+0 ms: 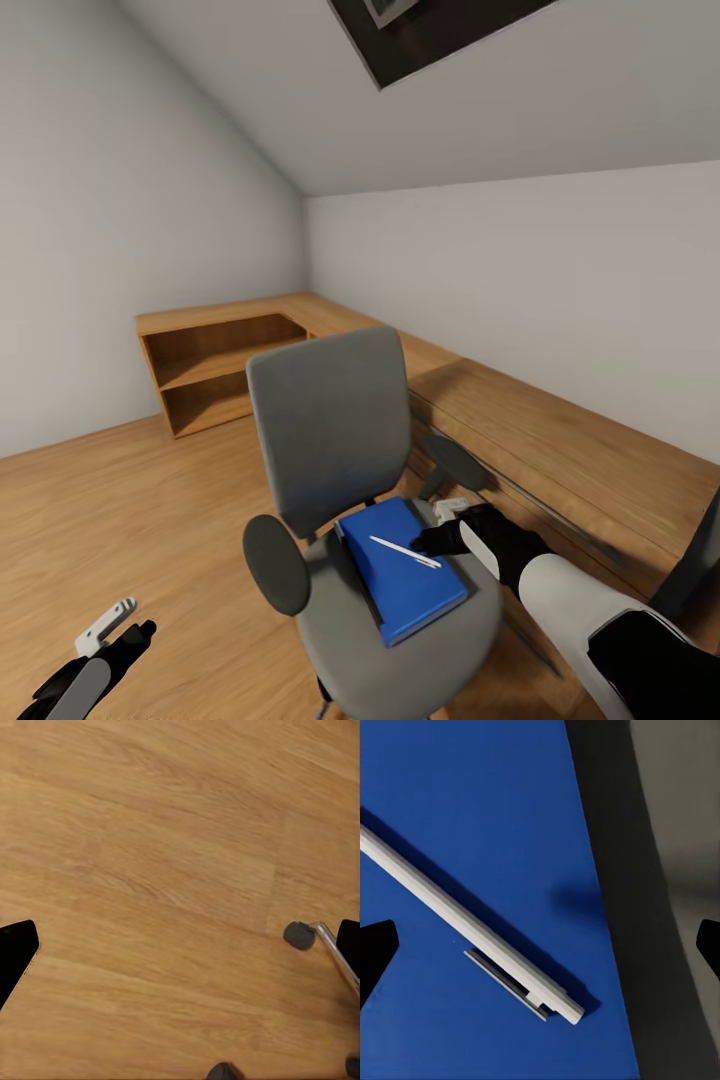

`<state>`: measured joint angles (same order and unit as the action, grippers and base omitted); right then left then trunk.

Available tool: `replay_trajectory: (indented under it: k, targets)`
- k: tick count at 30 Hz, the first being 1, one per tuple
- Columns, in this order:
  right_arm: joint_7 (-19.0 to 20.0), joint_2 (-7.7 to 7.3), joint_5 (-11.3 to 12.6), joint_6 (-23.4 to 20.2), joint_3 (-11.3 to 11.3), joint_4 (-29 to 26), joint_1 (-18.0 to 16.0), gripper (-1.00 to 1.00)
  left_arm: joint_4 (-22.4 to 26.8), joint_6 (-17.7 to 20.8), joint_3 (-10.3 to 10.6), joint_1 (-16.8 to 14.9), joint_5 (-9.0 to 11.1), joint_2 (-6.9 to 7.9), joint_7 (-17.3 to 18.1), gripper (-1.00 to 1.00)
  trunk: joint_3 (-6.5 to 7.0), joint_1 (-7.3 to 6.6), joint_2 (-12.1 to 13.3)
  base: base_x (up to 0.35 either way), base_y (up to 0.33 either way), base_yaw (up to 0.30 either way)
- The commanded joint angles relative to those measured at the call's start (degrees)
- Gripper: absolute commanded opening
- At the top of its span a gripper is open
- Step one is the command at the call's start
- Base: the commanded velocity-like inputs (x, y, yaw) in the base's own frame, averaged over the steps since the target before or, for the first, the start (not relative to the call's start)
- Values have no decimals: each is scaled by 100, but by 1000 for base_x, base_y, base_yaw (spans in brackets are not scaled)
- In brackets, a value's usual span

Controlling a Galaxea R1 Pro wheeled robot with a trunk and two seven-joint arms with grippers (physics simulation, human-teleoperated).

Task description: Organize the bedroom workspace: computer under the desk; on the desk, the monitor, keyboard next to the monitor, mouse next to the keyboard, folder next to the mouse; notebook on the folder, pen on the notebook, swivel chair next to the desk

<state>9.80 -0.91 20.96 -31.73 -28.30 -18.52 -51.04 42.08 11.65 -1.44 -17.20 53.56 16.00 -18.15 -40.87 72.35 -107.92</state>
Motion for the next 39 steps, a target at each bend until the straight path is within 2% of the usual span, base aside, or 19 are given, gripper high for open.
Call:
replay_trajectory:
  k: [1, 8, 11, 21, 39]
  targets:
    - [13, -6, 5, -26, -24, -12, -3, 100, 11, 24, -6, -2, 41, 0, -31, 100, -6, -1, -3, 0, 0, 154]
    - [16, 2, 5, -20, -32, 3, 4, 100, 11, 22, -14, -2, 41, 0, -31, 100, -6, -1, -3, 0, 0, 30]
    - [86, 94, 16, -38, -52, 31, 10, 100, 26, 7, -28, -2, 34, -44, -28, 100, -6, -1, -3, 0, 0, 0]
    - [-25, 167, 22, -24, -52, 27, 14, 100, 28, 4, -15, -2, 40, -14, -31, 100, -6, -1, -3, 0, 0, 0]
    - [-40, 170, 22, -131, -44, 24, 15, 100, 28, 6, -14, -2, 41, -9, -31, 100, -23, -1, -3, 0, 0, 3]
